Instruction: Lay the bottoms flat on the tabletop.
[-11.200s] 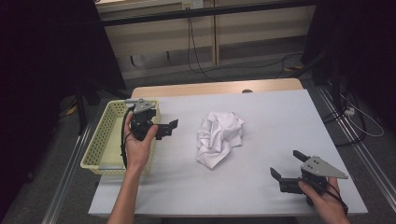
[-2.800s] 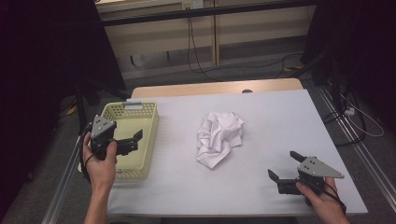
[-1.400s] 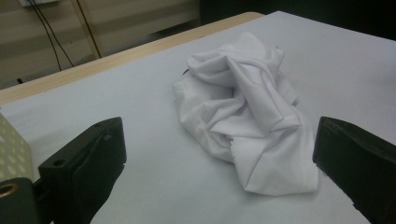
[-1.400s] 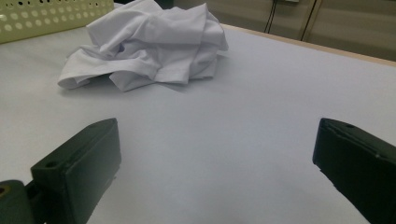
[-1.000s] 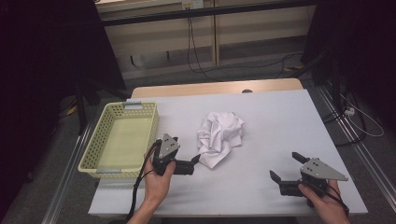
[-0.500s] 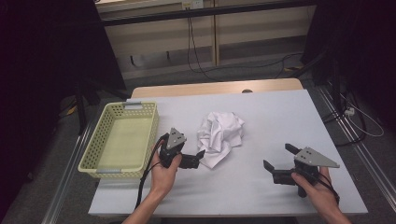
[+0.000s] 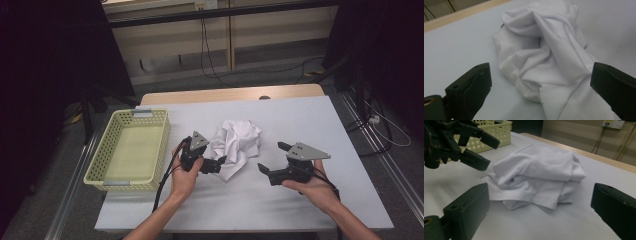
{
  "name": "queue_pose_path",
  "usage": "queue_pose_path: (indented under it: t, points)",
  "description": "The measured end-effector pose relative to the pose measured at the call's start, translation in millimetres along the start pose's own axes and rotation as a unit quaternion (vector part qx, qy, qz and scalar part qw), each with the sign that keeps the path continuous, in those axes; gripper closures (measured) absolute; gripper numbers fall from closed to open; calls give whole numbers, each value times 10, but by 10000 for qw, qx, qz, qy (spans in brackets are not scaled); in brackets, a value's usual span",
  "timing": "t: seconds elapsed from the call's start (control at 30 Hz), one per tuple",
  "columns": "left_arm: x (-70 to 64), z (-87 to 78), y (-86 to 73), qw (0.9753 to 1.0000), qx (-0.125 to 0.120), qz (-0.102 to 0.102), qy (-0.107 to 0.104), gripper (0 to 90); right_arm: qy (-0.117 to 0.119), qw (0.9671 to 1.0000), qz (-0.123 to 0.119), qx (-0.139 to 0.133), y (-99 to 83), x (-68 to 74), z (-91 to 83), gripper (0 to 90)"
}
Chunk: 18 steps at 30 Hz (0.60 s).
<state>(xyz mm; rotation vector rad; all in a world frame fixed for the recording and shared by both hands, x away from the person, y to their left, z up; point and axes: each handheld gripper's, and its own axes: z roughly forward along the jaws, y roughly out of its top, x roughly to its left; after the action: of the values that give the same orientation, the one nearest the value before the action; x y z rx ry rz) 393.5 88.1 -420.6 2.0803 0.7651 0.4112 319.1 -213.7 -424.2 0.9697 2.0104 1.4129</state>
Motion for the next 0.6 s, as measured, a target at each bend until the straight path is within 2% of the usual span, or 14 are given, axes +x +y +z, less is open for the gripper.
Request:
queue_pose_path:
  t: [0.17,0.23,0.37,0.47,0.53,0.6]
  points:
    - [-43,-53,16,9999,-50,61,90,37,269,9996,12,69,85,41,216,61]
    - [-56,-79,12,9999,-10,98,81,34,394,9990,125,166,83,48,310,99]
    - [-63,-84,-26,9998,126,151,98,34,527,9974,313,373,62,40,471,105]
    - [-49,-90,-49,9997,190,136,92,38,480,9978,241,398,121,39,554,107]
    - [-46,-113,-67,9997,184,151,108,37,532,9979,180,309,147,61,597,121]
    - [-39,-133,-86,9996,215,141,110,37,596,9975,84,382,146,99,640,129]
